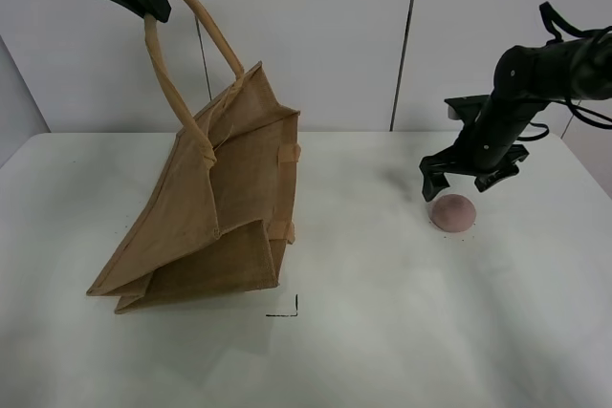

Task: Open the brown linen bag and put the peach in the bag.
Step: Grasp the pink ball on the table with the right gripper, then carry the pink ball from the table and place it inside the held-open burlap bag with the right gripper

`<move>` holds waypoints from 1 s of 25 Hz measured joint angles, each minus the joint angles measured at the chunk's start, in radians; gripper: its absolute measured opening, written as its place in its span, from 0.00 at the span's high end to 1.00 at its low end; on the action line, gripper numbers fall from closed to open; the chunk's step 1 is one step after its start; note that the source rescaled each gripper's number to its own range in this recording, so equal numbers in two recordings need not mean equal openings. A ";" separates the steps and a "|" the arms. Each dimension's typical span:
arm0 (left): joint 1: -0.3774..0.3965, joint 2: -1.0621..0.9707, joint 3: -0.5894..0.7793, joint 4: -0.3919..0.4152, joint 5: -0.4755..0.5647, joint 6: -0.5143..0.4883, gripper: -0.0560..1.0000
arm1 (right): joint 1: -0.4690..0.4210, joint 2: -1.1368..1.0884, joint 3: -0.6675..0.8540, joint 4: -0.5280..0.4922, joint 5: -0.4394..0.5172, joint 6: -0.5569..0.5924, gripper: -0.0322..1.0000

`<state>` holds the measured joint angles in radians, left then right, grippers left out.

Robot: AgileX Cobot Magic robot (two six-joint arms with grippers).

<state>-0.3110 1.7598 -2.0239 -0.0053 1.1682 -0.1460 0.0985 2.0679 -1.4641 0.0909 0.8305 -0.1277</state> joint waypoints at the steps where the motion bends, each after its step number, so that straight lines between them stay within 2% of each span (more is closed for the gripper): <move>1: 0.000 0.000 0.000 0.000 0.000 0.000 0.95 | 0.000 0.010 -0.002 -0.001 -0.012 0.002 0.00; 9: 0.000 0.000 0.000 0.000 0.000 0.000 0.95 | 0.000 0.104 -0.002 -0.010 -0.044 0.020 0.01; 11: 0.000 0.000 0.000 0.000 0.000 0.000 0.95 | 0.000 0.106 -0.002 -0.010 -0.043 0.033 0.06; 14: 0.000 0.000 0.000 0.000 0.000 0.000 0.95 | 0.000 0.109 -0.002 -0.010 -0.043 0.058 0.21; 16: 0.000 0.000 0.000 0.000 0.000 0.000 0.95 | 0.000 0.112 -0.002 -0.010 -0.042 0.064 0.39; 19: 0.000 0.000 0.000 0.000 0.000 0.000 0.95 | 0.000 0.110 -0.005 -0.007 -0.038 0.070 0.83; 20: 0.000 0.000 0.000 0.000 0.000 0.000 0.95 | 0.000 0.104 -0.006 -0.007 -0.038 0.071 0.90; 21: 0.000 0.000 0.000 0.000 0.000 0.000 0.95 | 0.000 0.097 -0.006 -0.005 -0.035 0.071 0.95; 25: 0.000 0.000 0.000 -0.004 0.000 0.000 0.95 | 0.000 0.034 -0.006 0.010 -0.024 0.058 0.97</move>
<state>-0.3110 1.7598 -2.0239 -0.0094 1.1682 -0.1460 0.0985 2.1016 -1.4696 0.1012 0.8069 -0.0694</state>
